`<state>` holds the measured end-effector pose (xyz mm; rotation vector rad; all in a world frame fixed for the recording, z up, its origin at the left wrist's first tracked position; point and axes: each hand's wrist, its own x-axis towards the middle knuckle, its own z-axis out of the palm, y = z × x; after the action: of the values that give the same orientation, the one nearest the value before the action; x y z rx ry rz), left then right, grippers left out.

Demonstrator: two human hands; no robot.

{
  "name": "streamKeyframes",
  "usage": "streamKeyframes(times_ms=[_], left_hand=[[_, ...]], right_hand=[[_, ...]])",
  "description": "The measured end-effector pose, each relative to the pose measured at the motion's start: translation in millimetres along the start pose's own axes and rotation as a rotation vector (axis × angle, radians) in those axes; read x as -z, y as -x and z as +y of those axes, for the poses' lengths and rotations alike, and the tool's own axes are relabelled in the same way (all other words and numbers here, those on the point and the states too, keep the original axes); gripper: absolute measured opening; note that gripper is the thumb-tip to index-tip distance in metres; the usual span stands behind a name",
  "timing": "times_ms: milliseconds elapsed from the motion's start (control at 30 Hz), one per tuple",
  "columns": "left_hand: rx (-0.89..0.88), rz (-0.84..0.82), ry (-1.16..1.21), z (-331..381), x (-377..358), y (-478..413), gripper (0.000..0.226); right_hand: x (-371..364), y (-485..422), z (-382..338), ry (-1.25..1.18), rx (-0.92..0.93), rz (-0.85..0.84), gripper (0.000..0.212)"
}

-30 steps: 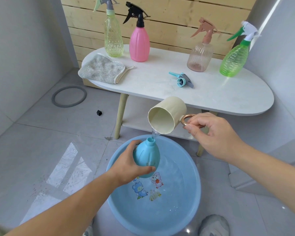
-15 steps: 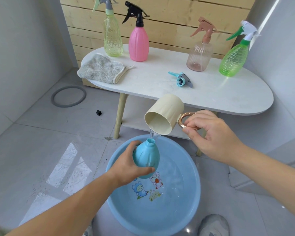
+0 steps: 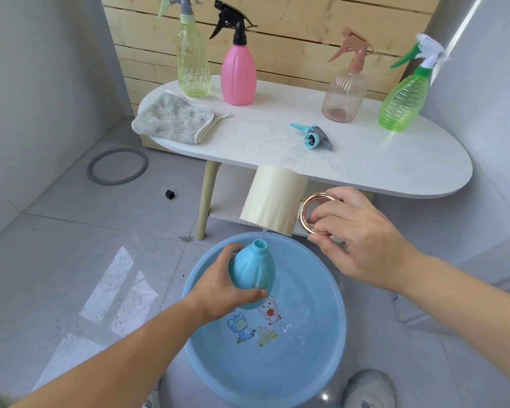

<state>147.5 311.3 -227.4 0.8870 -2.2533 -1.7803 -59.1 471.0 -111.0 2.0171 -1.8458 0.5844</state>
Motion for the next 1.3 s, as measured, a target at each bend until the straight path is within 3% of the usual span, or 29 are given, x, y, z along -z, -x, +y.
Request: streamKeyframes(times_ms=[133, 333, 467, 600, 900, 1300], left_hand=[[0.006, -0.003, 0.023, 1.5, 0.0, 0.7, 0.082], [0.021, 0.002, 0.01, -4.3, 0.3, 0.7, 0.081], [0.048, 0.006, 0.01, -15.1, -1.2, -0.5, 0.079], [0.083, 0.009, -0.025, -27.3, -3.3, -2.9, 0.08], [0.142, 0.014, -0.073, -56.2, -10.5, -11.3, 0.078], [0.184, 0.021, -0.089, -79.4, -11.0, -20.5, 0.076]], right_hand=[[-7.7, 2.6, -1.5, -0.044, -0.003, -0.023, 0.017], [-38.3, 10.6, 3.5, -0.432, -0.598, -0.128, 0.02], [-74.9, 27.4, 27.8, -0.406, -0.692, -0.316, 0.031], [-117.4, 45.2, 39.3, -0.344, -0.703, -0.445, 0.037], [-214.5, 85.7, 34.3, -0.351, -0.613, -0.664, 0.026], [-248.8, 100.7, 38.8, -0.353, -0.556, -0.801, 0.031]])
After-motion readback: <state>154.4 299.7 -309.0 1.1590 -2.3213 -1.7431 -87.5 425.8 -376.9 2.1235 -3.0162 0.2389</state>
